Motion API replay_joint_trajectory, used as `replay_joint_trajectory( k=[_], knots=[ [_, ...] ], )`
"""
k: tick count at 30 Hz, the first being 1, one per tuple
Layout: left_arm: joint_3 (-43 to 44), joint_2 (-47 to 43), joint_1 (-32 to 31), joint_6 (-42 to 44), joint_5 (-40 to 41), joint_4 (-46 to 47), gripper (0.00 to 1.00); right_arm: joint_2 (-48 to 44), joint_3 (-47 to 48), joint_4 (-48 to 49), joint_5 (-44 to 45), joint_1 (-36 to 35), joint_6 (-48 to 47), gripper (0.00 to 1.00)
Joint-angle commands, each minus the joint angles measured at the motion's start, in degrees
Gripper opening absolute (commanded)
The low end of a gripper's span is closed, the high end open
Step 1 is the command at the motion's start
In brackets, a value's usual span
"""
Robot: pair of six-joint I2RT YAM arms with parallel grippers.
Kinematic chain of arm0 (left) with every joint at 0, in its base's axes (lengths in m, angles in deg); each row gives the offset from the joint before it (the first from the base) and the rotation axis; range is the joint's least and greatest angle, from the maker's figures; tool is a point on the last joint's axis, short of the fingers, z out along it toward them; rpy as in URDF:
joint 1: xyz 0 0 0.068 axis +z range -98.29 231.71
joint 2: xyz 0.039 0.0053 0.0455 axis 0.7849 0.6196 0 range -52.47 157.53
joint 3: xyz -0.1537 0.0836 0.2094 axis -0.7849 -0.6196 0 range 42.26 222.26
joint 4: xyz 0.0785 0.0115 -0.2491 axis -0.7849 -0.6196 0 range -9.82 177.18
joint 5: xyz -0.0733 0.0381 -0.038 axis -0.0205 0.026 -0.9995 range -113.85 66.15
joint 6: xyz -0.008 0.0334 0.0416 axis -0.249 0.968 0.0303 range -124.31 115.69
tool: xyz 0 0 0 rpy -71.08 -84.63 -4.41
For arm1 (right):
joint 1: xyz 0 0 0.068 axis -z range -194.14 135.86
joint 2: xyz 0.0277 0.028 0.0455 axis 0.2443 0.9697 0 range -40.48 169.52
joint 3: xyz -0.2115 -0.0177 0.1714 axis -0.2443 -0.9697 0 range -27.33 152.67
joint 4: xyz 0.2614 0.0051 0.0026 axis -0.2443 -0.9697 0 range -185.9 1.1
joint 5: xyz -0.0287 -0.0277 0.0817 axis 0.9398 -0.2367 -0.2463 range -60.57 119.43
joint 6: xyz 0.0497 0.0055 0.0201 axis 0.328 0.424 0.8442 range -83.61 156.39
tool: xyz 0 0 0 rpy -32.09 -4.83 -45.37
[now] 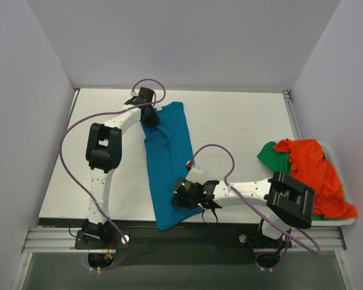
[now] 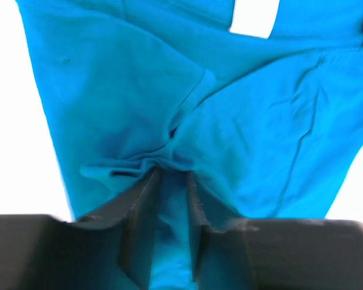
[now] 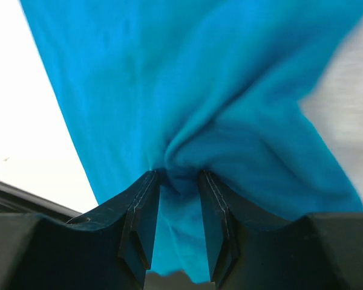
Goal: Fold and stack the t-shirts
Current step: Rotate the tshirt 90 degrees
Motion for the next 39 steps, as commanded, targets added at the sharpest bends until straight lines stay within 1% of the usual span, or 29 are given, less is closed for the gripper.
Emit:
replay_joint_trajectory(
  k=[1,2,3,5,6,7,9,10,11,13,14,16,18,19,20,21,22,23,24,25,26,27,29,30,32,33,36,37,39],
  knots=[
    [7.31,8.70,-0.80,7.63,-8.67,-7.14,0.37,3.72,5.99,-7.08,4.63,-2.36,2.14,0.34],
    [9.77,10.03,-0.72,8.69,-9.74,-7.32,0.43,3.90,6.70,-7.54,4.37,-2.36,1.62,0.34],
    [15.53,12.91,-0.72,9.75,-11.75,-8.88,0.52,3.82,7.57,-7.89,4.37,-2.27,0.65,0.34],
    [21.10,15.66,-0.63,12.21,-15.10,-10.39,0.57,2.50,7.93,-8.60,4.72,-2.36,-0.49,0.34],
    [25.48,16.54,-0.54,12.65,-16.85,-10.31,0.64,1.63,7.93,-9.04,5.24,-2.44,-1.02,0.35],
    [27.26,17.68,-0.37,13.44,-19.92,-9.96,0.67,-0.03,8.02,-9.65,5.25,-2.36,-2.50,0.35],
    [31.04,17.87,-0.10,13.71,-22.48,-7.69,0.74,-2.06,8.63,-11.93,6.21,-2.71,-3.83,0.35],
    [31.67,17.43,0.42,13.54,-25.54,-6.19,0.79,-4.51,8.90,-14.55,8.30,-3.06,-4.71,0.35],
    [32.11,17.08,0.69,13.19,-27.31,-4.35,0.82,-5.93,8.90,-16.06,9.80,-3.58,-4.80,0.36],
    [33.86,16.03,1.39,11.61,-30.83,-0.74,0.87,-9.96,7.51,-20.00,12.61,-4.11,-4.98,0.37],
    [34.48,15.67,2.09,10.82,-32.06,0.32,0.89,-11.11,6.71,-20.72,12.98,-4.20,-5.50,0.39],
    [35.37,14.01,2.88,8.11,-34.96,2.78,0.89,-13.40,5.39,-21.60,13.33,-3.85,-6.73,0.40],
    [34.41,11.99,3.76,6.51,-35.77,4.54,0.90,-13.50,4.68,-21.61,12.98,-3.76,-9.89,0.41],
    [33.18,8.76,3.77,5.37,-35.94,5.68,0.90,-12.45,4.94,-21.87,12.63,-3.76,-11.03,0.41],
    [28.82,6.72,3.77,5.10,-35.94,7.95,0.90,-11.66,5.99,-22.31,12.02,-3.85,-12.79,0.41],
    [26.51,2.35,3.51,4.92,-34.73,8.76,0.90,-10.78,6.44,-22.75,11.67,-3.94,-13.15,0.41],
    [23.79,0.13,3.24,4.57,-33.67,9.11,0.90,-9.03,6.79,-23.10,11.23,-3.94,-13.42,0.41],
    [18.72,-2.24,3.15,4.31,-32.70,9.20,0.89,-8.15,6.88,-23.10,10.61,-3.94,-13.51,0.41],
    [14.84,-4.70,2.89,3.78,-31.65,9.73,0.87,-7.44,7.05,-23.19,10.00,-4.03,-13.51,0.40],
    [10.89,-10.38,2.37,2.30,-29.46,10.43,0.86,-6.13,7.06,-23.19,9.90,-4.29,-13.42,0.40],
    [6.76,-13.48,2.19,1.59,-28.22,11.65,0.84,-5.42,7.06,-23.10,9.82,-4.55,-13.42,0.40],
    [-3.12,-20.12,1.49,0.62,-24.73,12.97,0.81,-4.80,6.71,-23.19,9.47,-4.73,-13.24,0.40],
    [-13.62,-26.92,0.96,-1.84,-22.16,16.21,0.77,-2.78,6.35,-23.10,8.85,-5.17,-12.98,0.40],
    [-22.29,-33.22,0.61,-2.63,-18.84,16.50,0.75,-2.08,6.09,-23.28,8.15,-5.52,-12.89,0.39],
    [-31.12,-38.97,-0.54,-3.87,-16.27,17.99,0.71,-1.02,5.39,-23.80,8.23,-6.57,-11.67,0.39],
    [-38.65,-43.87,-0.89,-4.22,-13.91,17.99,0.70,-0.93,4.95,-24.33,8.41,-7.36,-10.79,0.38],
    [-48.01,-51.01,-2.03,-4.75,-11.87,19.40,0.68,-1.72,2.32,-26.09,8.59,-9.73,-6.93,0.37],
    [-52.39,-52.35,-2.29,-4.49,-11.25,19.05,0.66,-2.68,0.48,-26.09,8.59,-10.18,-5.35,0.37],
    [-56.37,-55.50,-2.91,-3.78,-9.76,18.26,0.64,-4.26,-0.85,-26.09,8.94,-11.49,-3.50,0.36]
  ],
)
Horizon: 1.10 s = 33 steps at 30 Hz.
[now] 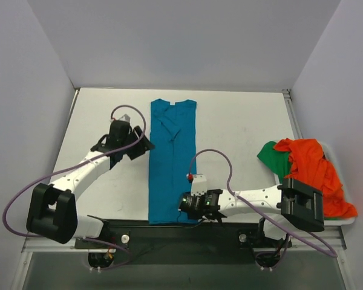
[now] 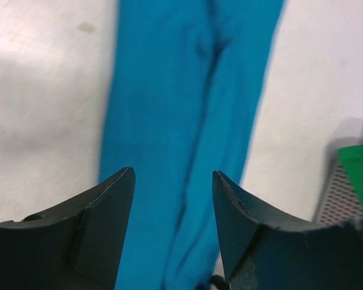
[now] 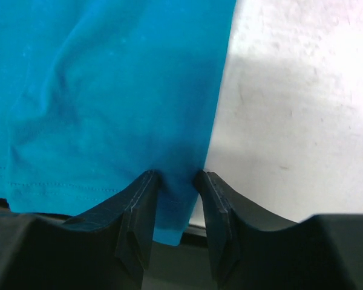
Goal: Fold and stack the t-shirts
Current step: Rotate the tshirt 90 degrees, then grab the bottom of the folded rectangular tshirt with both arms
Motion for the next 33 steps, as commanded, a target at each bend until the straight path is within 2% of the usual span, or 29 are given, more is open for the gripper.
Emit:
replay_joint_trajectory(
  k=[1,2,8,11,15,20,27,33],
  knots=[
    [-8.11,-3.67,-0.75,-0.33,5.85,0.56,0.64,-2.67,-4.52,-4.85,0.92,-2.05,5.65,0.34],
    [-9.62,-4.64,-1.10,-0.41,6.29,0.12,0.61,-3.29,-4.97,-4.76,1.18,-2.49,7.13,0.31],
    [-17.01,-11.85,-1.80,-2.25,7.35,-4.00,0.55,-10.75,-7.86,-4.58,1.79,-3.38,8.47,0.30],
    [-16.85,-15.72,-4.34,-3.49,7.70,-8.65,0.55,-16.81,-8.84,-4.58,2.06,-3.29,7.85,0.33],
    [-13.95,-19.58,-11.20,-3.05,13.49,-17.71,0.55,-22.09,-7.01,-4.76,1.01,-2.59,3.64,0.41],
    [-16.14,-25.98,-18.23,-7.42,15.61,-26.68,0.52,-20.00,-4.36,-5.11,-3.48,-2.23,0.82,0.40],
    [-24.05,-36.45,-29.74,-16.13,17.54,-32.32,0.48,-17.80,-5.50,-4.85,-4.97,-2.15,1.52,0.38],
    [-27.04,-36.38,-40.20,-21.59,19.74,-33.81,0.47,-16.48,-3.05,-5.28,-2.16,-2.85,0.12,0.36]
  ],
)
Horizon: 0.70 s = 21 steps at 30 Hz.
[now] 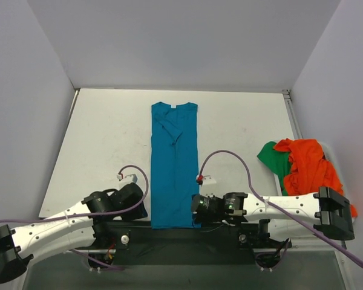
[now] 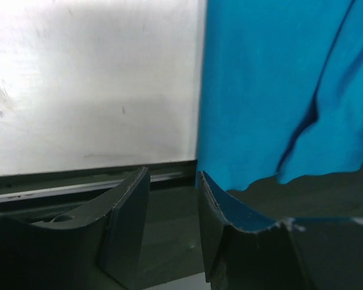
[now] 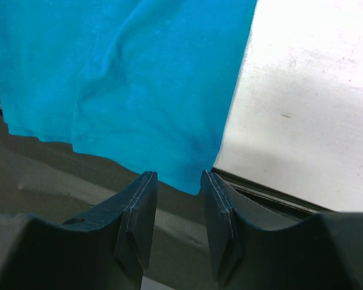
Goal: Fold and stack the t-shirts
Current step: Grab the bottom of the folded rectangular tshirt with both arms
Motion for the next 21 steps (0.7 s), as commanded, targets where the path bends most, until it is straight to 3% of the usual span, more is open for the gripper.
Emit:
replay_joint_trajectory(
  k=[1,10,21],
  knots=[
    [0.45,0.14,-4.84,-4.96,3.11,-2.40,0.47,1.86,3.03,-2.84,3.17,-0.47,-1.24,0.36],
    [-1.57,1.02,-9.33,-2.15,0.04,6.72,0.48,8.54,5.14,-4.59,8.09,-3.72,0.60,0.34],
    [-3.15,4.01,-10.48,-1.54,0.39,12.00,0.45,14.43,7.08,-6.27,8.98,-4.95,1.49,0.34]
  ],
)
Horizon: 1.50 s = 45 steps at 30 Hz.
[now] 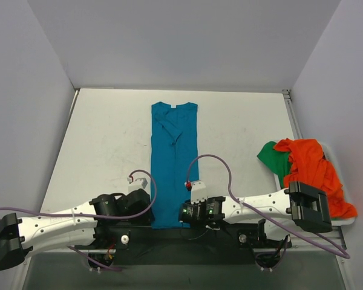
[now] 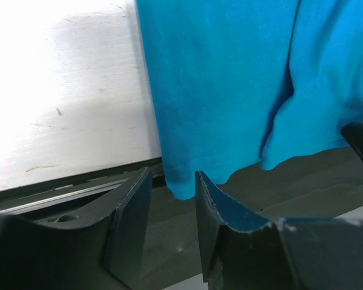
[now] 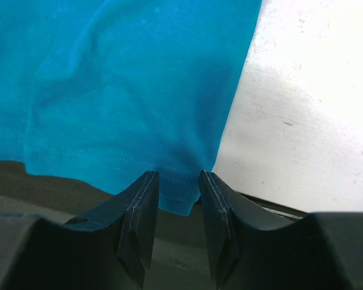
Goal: Fold and stack the t-shirts
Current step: Grab the bottom of the folded rectangular tshirt with both arms
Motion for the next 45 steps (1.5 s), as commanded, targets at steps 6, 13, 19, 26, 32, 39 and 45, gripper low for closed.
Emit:
replay_joint_trajectory(
  k=[6,13,19,26,32,39,45],
  knots=[
    [-1.84,2.54,-2.24,-1.13,0.15,5.58,0.44,1.56,1.26,-3.47,2.39,-0.95,1.86,0.34],
    [-2.90,4.56,-2.95,-1.57,-0.55,8.66,0.36,1.39,0.30,-3.47,1.60,-1.13,2.65,0.34],
    [-2.90,3.95,-2.95,-1.39,-0.82,9.02,0.24,0.33,-1.19,-3.47,1.43,-1.13,3.35,0.25],
    [-2.37,0.88,-2.95,-1.30,-0.73,6.91,0.00,-4.93,-4.97,-3.56,1.43,-1.04,5.29,0.03],
    [-2.11,-1.85,-2.95,-1.65,-0.82,5.06,0.00,-9.94,-7.26,-3.91,0.90,-1.13,6.78,0.01],
    [-3.25,-3.09,-2.95,-2.36,-1.96,4.70,0.00,-12.06,-9.02,-3.73,0.46,-1.04,7.92,0.05],
    [-4.39,-3.70,-2.95,-3.06,-3.28,4.01,0.00,-13.82,-10.60,-2.94,-0.33,-1.13,8.72,0.11]
  ],
)
